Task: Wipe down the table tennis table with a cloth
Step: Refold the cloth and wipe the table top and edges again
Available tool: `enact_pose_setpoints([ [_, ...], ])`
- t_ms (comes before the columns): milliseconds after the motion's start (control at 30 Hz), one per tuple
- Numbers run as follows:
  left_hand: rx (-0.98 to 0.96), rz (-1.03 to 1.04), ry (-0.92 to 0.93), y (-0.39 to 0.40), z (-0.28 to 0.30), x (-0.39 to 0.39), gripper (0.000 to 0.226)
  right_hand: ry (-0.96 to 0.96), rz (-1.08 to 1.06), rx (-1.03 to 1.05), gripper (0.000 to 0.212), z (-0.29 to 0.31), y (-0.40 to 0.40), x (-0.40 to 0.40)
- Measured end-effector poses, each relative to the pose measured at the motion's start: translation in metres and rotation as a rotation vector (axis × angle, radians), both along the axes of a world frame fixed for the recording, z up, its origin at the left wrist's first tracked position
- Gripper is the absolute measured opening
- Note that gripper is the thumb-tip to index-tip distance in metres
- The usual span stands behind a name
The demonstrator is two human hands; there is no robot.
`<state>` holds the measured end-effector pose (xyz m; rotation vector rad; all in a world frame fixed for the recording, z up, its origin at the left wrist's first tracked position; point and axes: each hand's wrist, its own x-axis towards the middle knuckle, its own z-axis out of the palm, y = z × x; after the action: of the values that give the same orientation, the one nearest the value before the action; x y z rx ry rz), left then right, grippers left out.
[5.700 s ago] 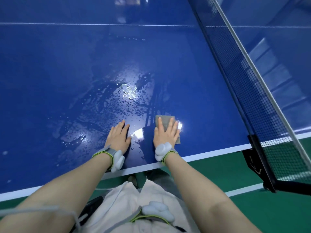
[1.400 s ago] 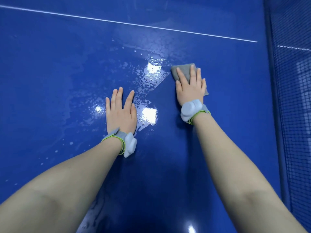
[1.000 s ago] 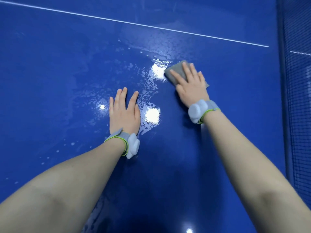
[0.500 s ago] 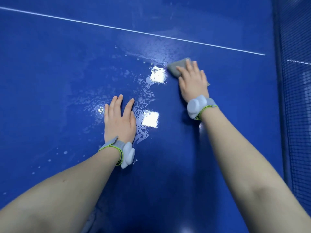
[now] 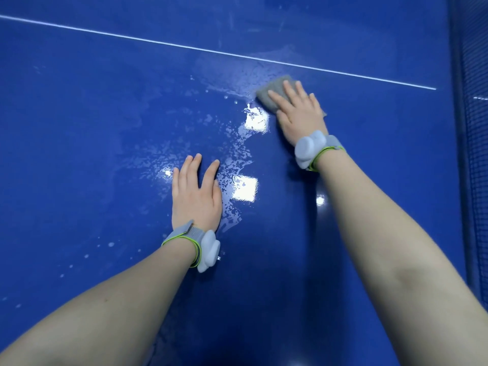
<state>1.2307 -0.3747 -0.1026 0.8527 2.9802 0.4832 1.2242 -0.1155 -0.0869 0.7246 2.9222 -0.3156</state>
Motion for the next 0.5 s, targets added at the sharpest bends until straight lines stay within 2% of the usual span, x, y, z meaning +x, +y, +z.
enact_pose_setpoints([
  [100, -0.008, -0.002, 0.01, -0.001, 0.0, 0.0, 0.046, -0.028, -0.287, -0.022, 0.048, -0.001, 0.025, 0.002],
  [200, -0.019, -0.013, 0.026, 0.0, -0.001, -0.001, 0.046, -0.06, -0.378, -0.025, 0.05, -0.002, 0.018, -0.019],
  [333, -0.013, -0.023, 0.045, 0.0, -0.002, -0.003, 0.044, -0.044, -0.177, -0.017, 0.05, 0.0, -0.016, -0.048],
  [500, -0.018, -0.021, 0.04, 0.0, 0.0, -0.003, 0.044, -0.024, 0.244, -0.066, 0.048, 0.009, -0.065, -0.043],
])
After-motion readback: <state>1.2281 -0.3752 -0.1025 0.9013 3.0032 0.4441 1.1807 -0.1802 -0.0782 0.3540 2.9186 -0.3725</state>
